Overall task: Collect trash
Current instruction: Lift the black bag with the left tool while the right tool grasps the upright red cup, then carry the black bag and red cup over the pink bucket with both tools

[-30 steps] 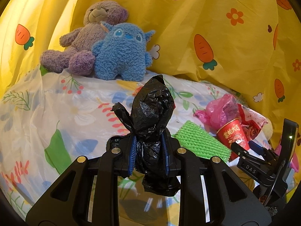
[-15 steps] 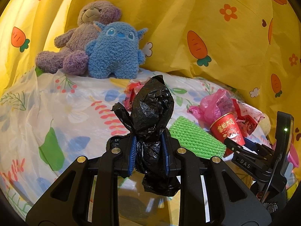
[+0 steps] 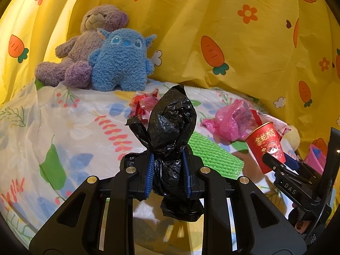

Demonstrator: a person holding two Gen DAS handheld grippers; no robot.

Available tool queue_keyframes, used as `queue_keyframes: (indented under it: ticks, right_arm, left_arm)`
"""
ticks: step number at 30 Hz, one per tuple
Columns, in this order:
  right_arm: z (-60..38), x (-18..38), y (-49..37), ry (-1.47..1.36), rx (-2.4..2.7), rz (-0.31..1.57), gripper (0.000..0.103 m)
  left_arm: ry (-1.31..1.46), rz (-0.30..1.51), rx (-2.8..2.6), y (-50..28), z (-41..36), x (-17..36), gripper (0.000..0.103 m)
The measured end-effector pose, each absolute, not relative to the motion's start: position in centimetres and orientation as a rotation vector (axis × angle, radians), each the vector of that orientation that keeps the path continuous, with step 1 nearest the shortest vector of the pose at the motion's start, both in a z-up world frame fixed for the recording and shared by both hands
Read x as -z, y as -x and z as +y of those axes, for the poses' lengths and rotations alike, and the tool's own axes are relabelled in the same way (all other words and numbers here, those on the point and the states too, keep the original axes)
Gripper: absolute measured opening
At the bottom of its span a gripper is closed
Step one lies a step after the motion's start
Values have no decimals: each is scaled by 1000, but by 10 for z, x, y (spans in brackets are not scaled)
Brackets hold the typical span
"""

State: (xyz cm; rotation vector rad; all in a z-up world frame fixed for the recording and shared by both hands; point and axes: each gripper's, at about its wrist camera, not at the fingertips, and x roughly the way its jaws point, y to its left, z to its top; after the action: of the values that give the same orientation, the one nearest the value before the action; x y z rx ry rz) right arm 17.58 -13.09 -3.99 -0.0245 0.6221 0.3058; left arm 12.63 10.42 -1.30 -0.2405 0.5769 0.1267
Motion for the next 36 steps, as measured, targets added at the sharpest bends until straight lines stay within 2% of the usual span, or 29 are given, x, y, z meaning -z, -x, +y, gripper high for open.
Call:
queue_keyframes:
  ticks: [16, 36]
  right_arm:
    - [-198, 1, -104, -30, -250, 474, 57]
    - [-290, -12, -67, -85, -89, 403, 57]
  left_arm:
    - [171, 538, 18, -109, 32, -8, 23]
    - [47, 491, 265, -107, -89, -31, 23]
